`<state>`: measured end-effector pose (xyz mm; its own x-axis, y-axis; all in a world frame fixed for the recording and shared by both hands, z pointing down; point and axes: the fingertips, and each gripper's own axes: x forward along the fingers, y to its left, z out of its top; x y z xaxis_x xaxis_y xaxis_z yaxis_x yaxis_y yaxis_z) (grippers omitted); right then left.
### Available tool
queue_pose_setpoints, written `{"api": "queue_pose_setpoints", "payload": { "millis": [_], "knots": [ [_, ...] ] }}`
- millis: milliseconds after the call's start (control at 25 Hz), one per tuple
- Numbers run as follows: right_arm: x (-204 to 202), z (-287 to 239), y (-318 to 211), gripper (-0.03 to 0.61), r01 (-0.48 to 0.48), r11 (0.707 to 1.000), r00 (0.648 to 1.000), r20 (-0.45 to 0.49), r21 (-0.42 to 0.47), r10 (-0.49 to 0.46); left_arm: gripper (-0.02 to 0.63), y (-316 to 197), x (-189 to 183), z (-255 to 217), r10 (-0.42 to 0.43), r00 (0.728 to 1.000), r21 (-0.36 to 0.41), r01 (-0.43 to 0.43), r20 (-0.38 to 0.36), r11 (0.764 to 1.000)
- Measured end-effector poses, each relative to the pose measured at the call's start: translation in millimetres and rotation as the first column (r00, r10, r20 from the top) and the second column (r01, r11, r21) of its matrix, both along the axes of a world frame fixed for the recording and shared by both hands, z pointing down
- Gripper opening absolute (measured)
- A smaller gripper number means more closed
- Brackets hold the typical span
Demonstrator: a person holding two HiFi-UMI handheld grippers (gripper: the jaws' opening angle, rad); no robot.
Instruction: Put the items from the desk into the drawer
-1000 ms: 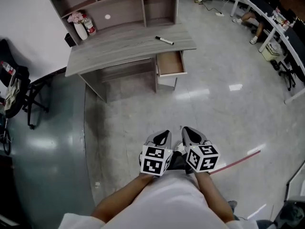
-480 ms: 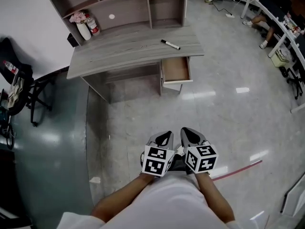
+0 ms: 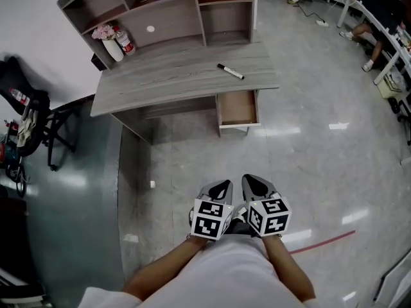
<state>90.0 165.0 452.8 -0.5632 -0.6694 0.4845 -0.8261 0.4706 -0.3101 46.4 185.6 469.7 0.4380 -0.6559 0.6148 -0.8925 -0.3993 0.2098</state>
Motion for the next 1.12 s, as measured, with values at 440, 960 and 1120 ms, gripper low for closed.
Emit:
{"api": "queue_pose_setpoints", "payload": {
  "millis": [440,960,1120],
  "knots": [
    [36.9,-1.3,-49.7,0.003,0.037,0.999,0.998,0.053,0.007,-0.038,0.002,-48.4,39.1,-6.6,-0.019,0.998,0.011,0.019,0.063,1.000],
    [46.6,14.3,-73.3,0.002,0.039,0.999,0.999,0.025,-0.017,-0.039,0.002,-87.4,56.0,5.2,0.003,1.000,0.002,-0.003,0.030,1.000],
    [43.1,13.2,-101.6,0.002,0.033,0.999,0.999,-0.006,0.001,-0.033,0.002,-118.0,53.0,8.9,0.020,1.000,0.003,-0.020,0.009,1.000]
  ]
}}
